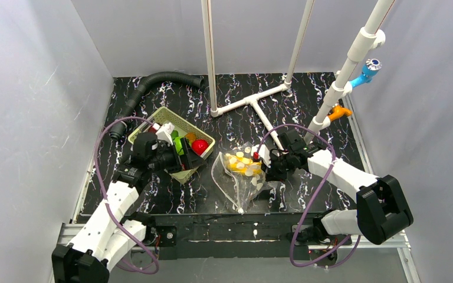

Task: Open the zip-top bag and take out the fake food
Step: Pick up the fake fruit from the zipper food storage bag.

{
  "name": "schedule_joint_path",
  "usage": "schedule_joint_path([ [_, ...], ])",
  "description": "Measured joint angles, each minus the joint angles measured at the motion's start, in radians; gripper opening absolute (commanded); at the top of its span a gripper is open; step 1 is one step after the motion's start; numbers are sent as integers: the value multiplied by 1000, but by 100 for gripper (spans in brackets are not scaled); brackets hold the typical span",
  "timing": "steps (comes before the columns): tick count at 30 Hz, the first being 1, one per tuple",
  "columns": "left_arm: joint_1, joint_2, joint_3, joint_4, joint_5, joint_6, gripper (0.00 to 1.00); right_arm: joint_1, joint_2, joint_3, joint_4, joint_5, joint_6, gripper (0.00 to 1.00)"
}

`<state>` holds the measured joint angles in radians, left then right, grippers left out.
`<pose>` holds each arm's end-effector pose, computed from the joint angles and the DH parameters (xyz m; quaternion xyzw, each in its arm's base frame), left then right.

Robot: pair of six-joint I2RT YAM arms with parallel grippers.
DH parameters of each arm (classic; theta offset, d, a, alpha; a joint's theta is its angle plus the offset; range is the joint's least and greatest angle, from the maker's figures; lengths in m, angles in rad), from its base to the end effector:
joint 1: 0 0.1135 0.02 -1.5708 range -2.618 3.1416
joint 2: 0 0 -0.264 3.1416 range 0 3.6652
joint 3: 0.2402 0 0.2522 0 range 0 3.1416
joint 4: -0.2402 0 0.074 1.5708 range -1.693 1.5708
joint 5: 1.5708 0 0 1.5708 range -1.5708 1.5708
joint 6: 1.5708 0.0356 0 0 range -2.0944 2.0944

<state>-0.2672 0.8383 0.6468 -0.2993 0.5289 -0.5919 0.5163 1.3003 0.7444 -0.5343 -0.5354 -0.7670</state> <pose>0.1763 -0.0669 0.2727 -0.0012 0.8387 -0.4105 0.3578 0.1976 0.1331 0.1968 -0.6110 0.7127 0.2262 0.2598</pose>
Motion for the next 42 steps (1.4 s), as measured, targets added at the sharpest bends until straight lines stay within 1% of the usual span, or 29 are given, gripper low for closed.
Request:
schedule_joint_path([
  [5,-79,-9,-26,10,-26,-8,98,0,0,0,-9,-3,0,2],
  [13,-142,-44,-95,42,-48,-34,98,0,0,0,-15,-8,-3,2],
  [21,-212,-41,-118,91,-71,-56,98,0,0,0,-15,-10,-4,2],
  [34,-266,-25,-196,172,-85,-88,98,-5,0,0,-17,-17,-14,2],
  [42,-294,8,-211,203,-95,-98,98,-5,0,0,-19,-19,-19,2],
])
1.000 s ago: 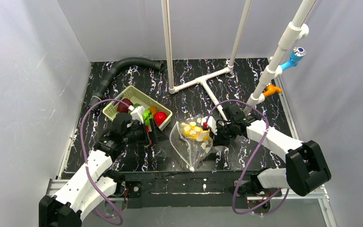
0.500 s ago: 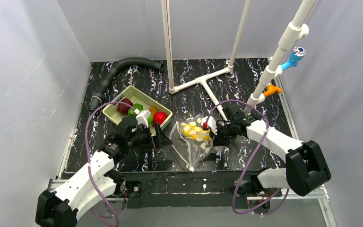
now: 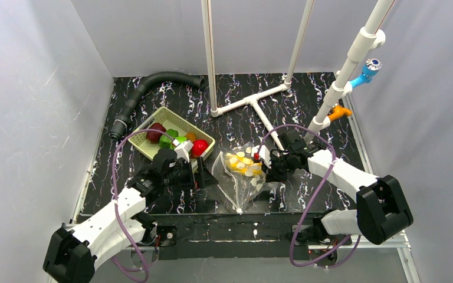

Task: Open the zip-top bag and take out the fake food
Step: Pick up the fake fruit from the zipper food storage bag.

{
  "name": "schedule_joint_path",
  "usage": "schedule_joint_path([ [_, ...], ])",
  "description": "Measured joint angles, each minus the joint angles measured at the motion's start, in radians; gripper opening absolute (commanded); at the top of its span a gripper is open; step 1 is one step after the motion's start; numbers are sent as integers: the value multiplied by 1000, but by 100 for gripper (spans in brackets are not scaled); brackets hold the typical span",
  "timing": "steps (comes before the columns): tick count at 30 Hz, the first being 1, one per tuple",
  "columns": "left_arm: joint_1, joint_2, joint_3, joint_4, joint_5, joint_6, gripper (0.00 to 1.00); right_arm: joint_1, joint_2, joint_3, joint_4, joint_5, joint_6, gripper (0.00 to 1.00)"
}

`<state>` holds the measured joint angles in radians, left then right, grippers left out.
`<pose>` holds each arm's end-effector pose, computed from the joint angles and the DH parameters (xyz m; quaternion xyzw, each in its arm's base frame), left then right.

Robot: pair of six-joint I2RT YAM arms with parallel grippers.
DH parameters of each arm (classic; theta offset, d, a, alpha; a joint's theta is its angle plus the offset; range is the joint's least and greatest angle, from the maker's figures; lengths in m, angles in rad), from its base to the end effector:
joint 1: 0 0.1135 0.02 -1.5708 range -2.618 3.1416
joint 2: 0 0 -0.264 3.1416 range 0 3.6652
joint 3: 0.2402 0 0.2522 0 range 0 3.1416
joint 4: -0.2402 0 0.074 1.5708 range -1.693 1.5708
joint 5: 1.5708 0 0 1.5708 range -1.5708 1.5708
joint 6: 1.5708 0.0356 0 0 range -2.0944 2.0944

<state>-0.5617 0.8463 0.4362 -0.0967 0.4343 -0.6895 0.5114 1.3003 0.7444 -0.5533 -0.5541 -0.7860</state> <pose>0.1499 -0.1120 0.2170 0.0553 0.8468 -0.4406 0.2928 0.1963 0.1317 0.1962 -0.6156 0.7084 0.2336 0.2544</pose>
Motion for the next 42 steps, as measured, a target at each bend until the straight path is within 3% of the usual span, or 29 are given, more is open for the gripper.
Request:
schedule_joint_path([
  [9,-25,17,-10,41,-8,-2,98,0,0,0,-6,-7,-3,3],
  [22,-45,1,-53,150,-20,2,92,-1,0,19,-71,-74,-32,33],
  [29,-57,24,-54,200,-11,10,75,-1,-11,60,-110,-79,-50,55],
  [34,-66,27,-54,209,-5,7,70,-1,-36,99,-157,-89,-61,66],
  [39,-67,-42,-91,208,-31,-53,62,-1,-47,172,-234,-124,-95,69],
  [42,-69,-100,-129,214,-55,-124,45,0,-45,226,-274,-143,-113,68],
])
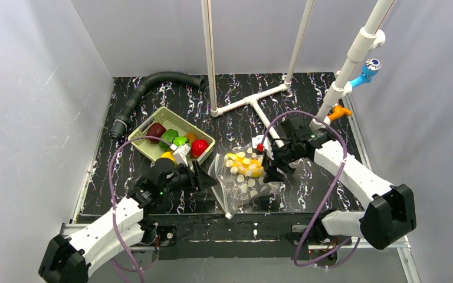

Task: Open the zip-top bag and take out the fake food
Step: Pick up the fake fruit from the zipper food storage bag.

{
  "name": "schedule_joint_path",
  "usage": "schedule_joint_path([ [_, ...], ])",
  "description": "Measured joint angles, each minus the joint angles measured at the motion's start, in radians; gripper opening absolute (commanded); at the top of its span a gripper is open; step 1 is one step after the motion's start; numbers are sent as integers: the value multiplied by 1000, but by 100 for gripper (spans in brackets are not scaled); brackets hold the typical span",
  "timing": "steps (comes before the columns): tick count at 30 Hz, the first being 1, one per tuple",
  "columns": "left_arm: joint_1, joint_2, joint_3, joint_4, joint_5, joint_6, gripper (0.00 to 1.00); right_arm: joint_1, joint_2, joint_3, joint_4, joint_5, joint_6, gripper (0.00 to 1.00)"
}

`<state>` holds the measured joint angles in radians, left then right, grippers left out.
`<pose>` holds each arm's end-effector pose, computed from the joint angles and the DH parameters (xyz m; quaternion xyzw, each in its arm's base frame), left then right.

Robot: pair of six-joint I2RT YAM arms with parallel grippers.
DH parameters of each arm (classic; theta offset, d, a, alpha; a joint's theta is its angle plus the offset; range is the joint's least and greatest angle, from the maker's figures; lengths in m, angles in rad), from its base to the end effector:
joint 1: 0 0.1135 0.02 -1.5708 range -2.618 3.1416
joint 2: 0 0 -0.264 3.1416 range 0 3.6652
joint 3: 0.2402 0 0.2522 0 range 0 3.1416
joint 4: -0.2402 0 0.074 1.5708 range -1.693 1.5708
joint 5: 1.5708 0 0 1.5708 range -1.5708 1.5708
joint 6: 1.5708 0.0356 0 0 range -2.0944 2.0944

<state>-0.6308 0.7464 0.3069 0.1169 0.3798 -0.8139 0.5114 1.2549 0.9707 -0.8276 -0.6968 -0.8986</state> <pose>0.1335 -0.1138 0.2089 0.0370 0.8036 -0.4943 0.3293 0.1936 0.1348 0.2625 -0.6523 0.6468 0.2851 0.2738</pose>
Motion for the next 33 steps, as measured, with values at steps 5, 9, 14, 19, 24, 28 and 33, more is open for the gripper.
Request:
schedule_joint_path([
  [5,0,14,-22,34,-34,-108,39,9,52,106,-37,-24,15,51],
  [9,0,61,-23,82,-45,-161,34,39,106,163,17,23,104,43],
  [14,-6,159,-23,167,-48,-206,33,125,180,164,144,213,237,32],
  [19,-31,306,-23,254,-49,-244,34,165,321,168,246,414,353,31],
  [24,-57,422,-14,348,-55,-264,37,167,375,168,283,515,399,32],
  [28,-75,540,24,401,-63,-275,40,185,396,169,293,541,406,34],
  [33,-89,714,90,466,-85,-298,50,215,448,174,291,531,406,36],
])
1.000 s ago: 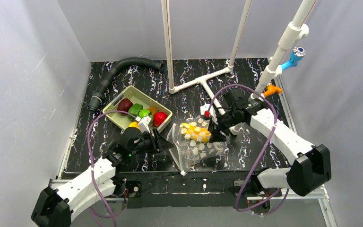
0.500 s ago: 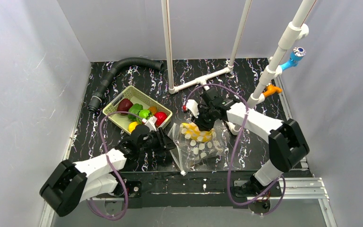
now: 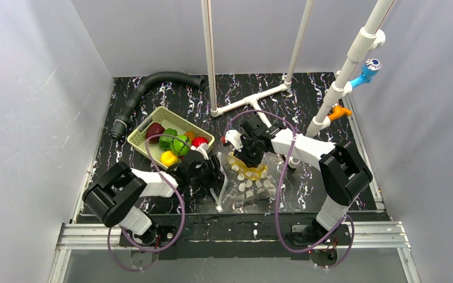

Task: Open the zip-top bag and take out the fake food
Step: Pick up the fake fruit from the zipper food storage bag.

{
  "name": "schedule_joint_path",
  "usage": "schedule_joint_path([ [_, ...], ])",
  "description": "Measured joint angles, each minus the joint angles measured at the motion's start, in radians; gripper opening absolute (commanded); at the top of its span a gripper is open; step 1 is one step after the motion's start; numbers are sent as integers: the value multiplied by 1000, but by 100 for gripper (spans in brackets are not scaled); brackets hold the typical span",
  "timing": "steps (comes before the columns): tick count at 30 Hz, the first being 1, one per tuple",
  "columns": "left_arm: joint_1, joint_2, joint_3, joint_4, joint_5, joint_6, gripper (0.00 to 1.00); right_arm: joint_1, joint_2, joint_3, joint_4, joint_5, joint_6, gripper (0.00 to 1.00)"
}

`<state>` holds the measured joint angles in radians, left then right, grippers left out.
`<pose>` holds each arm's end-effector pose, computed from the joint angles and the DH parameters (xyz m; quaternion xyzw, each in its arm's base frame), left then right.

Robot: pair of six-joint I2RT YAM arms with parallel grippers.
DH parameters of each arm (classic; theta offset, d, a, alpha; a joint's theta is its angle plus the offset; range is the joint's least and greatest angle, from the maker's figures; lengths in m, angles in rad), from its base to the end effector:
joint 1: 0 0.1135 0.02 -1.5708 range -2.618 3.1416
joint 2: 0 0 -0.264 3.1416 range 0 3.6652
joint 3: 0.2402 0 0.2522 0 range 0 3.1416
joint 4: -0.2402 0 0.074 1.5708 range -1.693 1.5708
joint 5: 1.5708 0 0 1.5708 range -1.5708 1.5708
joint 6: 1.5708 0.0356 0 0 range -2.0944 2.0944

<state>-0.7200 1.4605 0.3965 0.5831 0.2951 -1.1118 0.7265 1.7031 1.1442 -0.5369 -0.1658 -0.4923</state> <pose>0.1872 -0.1780 0.1409 -0.0899 0.8445 -0.4832 0.2126 0.2534 0.2330 0.1991 -0.5704 0.7831 0.1073 0.2235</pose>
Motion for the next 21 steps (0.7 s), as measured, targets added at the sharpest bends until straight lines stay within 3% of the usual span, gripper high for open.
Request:
schedule_joint_path([
  [5,-6,77,20,95,-29,-27,61,2,0,0,-11,-51,-5,38],
  [11,-9,121,42,146,-50,-52,62,0,0,0,-35,-145,-11,38],
  [13,-10,133,48,159,-51,-56,59,0,0,0,-42,-167,-12,38],
  [17,-19,162,60,189,-60,-66,36,1,0,0,-61,-230,-11,38],
  [21,-25,183,63,227,-72,-71,31,2,0,0,-76,-268,-11,38],
])
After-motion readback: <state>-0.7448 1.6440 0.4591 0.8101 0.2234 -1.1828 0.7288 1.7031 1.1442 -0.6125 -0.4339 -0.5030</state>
